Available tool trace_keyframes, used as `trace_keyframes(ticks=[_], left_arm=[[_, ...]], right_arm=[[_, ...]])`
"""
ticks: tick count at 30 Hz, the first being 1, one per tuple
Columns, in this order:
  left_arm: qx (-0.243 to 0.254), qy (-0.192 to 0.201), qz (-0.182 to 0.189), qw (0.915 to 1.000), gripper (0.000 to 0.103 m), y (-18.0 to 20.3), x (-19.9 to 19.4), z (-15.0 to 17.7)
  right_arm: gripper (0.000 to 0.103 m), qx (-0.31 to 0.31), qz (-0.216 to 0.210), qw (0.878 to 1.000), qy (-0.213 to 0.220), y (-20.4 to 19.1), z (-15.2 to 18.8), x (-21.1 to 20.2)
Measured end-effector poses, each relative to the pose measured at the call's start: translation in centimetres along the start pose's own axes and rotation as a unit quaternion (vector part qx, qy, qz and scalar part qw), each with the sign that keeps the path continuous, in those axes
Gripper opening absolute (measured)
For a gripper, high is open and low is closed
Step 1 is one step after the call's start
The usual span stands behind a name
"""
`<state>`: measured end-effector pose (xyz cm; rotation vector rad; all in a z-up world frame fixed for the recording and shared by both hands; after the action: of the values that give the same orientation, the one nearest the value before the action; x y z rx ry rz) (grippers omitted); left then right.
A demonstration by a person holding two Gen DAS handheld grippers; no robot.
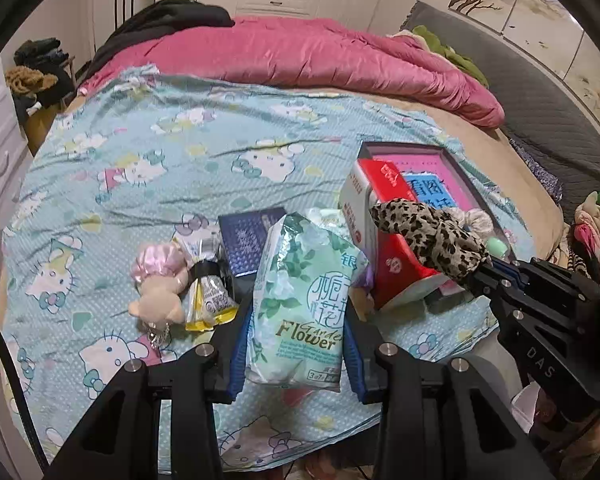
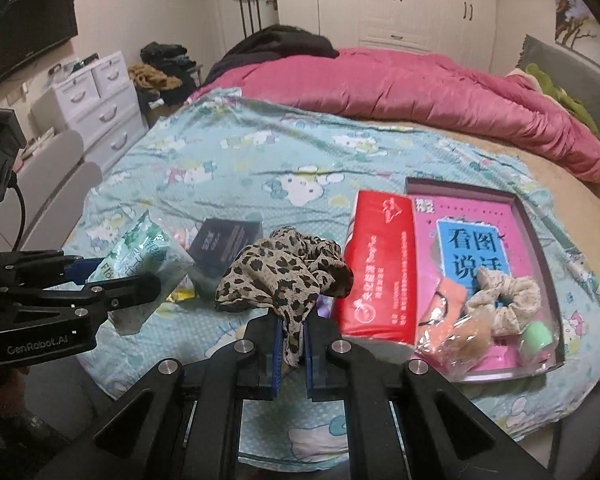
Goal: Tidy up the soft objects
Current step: 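Carry the tissue pack with the left tool while the right tool carries the leopard scrunchie to the book box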
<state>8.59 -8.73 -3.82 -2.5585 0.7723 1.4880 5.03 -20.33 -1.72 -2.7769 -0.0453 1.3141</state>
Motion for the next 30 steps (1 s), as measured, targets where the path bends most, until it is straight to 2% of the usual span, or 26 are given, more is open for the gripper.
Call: trace_keyframes(ticks=[6, 14, 30], left_arm=[[0.009, 0.015, -0.001, 0.9998, 0.040, 1.4, -1.1, -1.2], [0.026, 0.026, 0.013, 0.9992, 0.040, 4.4, -1.7, -2.6], [0.063, 0.024, 0.060, 0.9959, 0.040, 12.7, -0.5, -5.7]], right_arm=[[0.008, 0.011, 0.005, 1.000, 0.027, 1.4, -1.3, -2.5], [0.008, 0.033, 0.034, 0.997, 0.055, 5.0, -2.4, -5.7], [0.008, 0.104, 0.090, 0.986, 0.093, 14.4, -1.6, -10.5]])
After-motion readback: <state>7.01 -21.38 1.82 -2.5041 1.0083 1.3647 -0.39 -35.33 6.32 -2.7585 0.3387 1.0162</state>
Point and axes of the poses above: each gripper's, at about its wrist camera, not at the fingertips, and x roughly the way its jaws point, y to its right, z to its underside, the point moved 10 cm from there along x, roughly the way its jaws point, and after that the axes turned 3 degrees about x, right-handed, at the moved point
